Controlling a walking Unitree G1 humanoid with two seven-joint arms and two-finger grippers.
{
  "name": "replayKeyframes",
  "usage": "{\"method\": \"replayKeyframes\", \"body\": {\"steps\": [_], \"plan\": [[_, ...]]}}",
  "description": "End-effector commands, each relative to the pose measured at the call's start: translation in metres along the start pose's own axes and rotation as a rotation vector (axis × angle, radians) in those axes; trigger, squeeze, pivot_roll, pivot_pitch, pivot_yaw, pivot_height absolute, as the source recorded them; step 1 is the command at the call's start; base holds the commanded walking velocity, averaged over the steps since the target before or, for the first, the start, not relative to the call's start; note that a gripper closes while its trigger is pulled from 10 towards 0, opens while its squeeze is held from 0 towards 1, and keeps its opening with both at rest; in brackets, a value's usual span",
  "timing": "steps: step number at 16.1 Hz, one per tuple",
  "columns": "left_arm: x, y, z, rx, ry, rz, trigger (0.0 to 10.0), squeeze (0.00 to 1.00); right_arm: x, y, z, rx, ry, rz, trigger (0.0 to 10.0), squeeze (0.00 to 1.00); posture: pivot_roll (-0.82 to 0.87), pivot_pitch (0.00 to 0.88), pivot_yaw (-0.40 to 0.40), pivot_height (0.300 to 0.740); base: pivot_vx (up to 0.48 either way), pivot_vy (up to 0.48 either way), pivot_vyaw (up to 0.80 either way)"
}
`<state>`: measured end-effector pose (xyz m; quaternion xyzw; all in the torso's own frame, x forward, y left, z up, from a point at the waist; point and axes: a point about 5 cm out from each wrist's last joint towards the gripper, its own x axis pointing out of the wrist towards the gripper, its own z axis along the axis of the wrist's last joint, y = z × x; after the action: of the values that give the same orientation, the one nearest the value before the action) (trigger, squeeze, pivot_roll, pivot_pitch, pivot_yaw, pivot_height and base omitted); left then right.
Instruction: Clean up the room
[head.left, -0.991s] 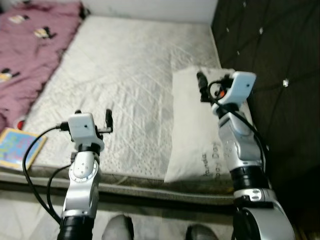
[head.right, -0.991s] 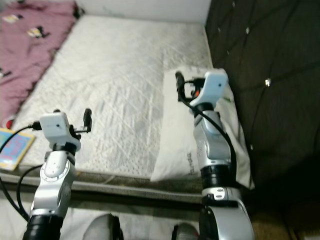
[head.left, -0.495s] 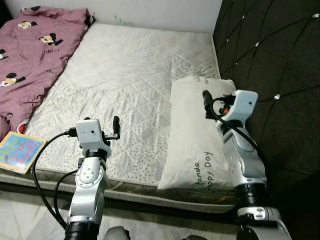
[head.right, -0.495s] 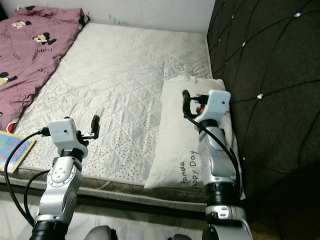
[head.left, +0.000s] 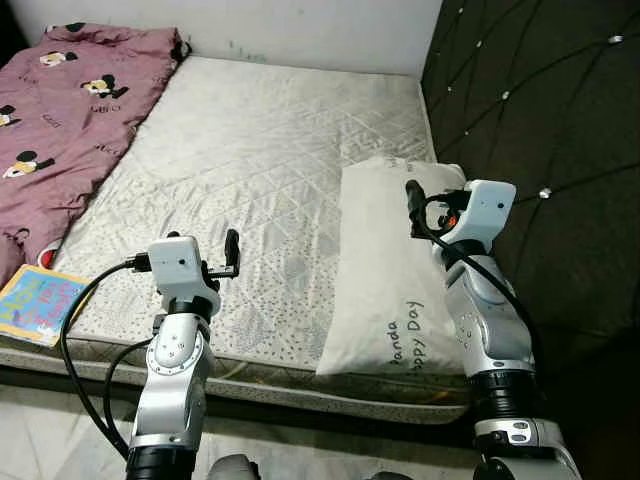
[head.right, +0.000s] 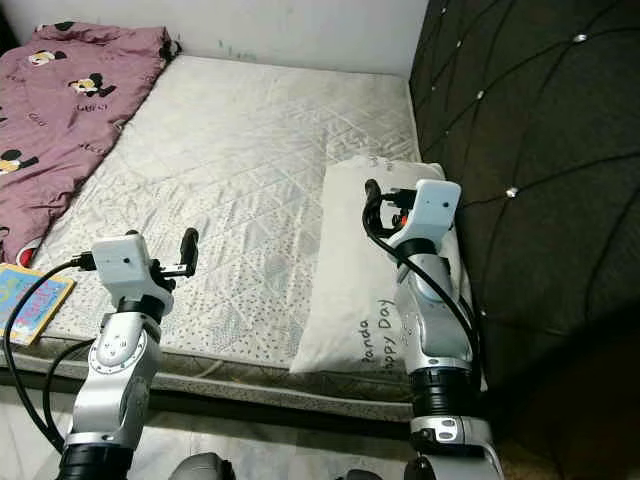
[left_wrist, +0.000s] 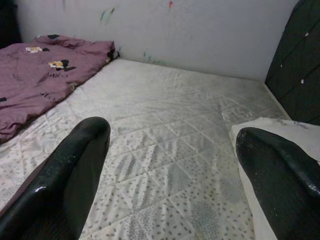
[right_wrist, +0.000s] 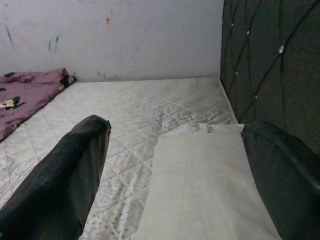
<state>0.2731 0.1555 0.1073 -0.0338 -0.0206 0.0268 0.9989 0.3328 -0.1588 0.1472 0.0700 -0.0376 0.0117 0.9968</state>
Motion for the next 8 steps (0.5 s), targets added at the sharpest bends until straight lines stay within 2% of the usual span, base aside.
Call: {"method": "replayKeyframes", "body": {"steps": [1,3,6,8], "plan": [[-0.002,0.0003,0.0008,0.001,0.004,-0.004,10.0,0.0,-0.0008,-0.0009,0.0029,0.005,-0.004,-0.01,10.0,0.0,-0.06,0.009,-0.007,0.74,0.0,0.0,0.0],[-0.003,0.0005,-0.0001,-0.006,0.012,-0.004,10.0,0.0,-0.0025,-0.0006,-0.0007,0.001,0.018,-0.009,10.0,0.0,-0.06,0.014,-0.01,0.74,0.0,0.0,0.0],[-0.0017,0.0005,0.0005,-0.011,0.015,-0.004,10.0,0.0,-0.0026,0.0018,-0.0017,0.005,0.032,0.002,10.0,0.0,-0.06,0.01,-0.017,0.74,0.0,0.0,-0.8],[-0.0008,0.0006,0.0007,-0.007,0.014,-0.003,10.0,0.0,-0.0002,0.0032,-0.0005,0.0,0.028,0.015,10.0,0.0,-0.06,0.006,-0.019,0.74,0.0,0.141,0.0]]}}
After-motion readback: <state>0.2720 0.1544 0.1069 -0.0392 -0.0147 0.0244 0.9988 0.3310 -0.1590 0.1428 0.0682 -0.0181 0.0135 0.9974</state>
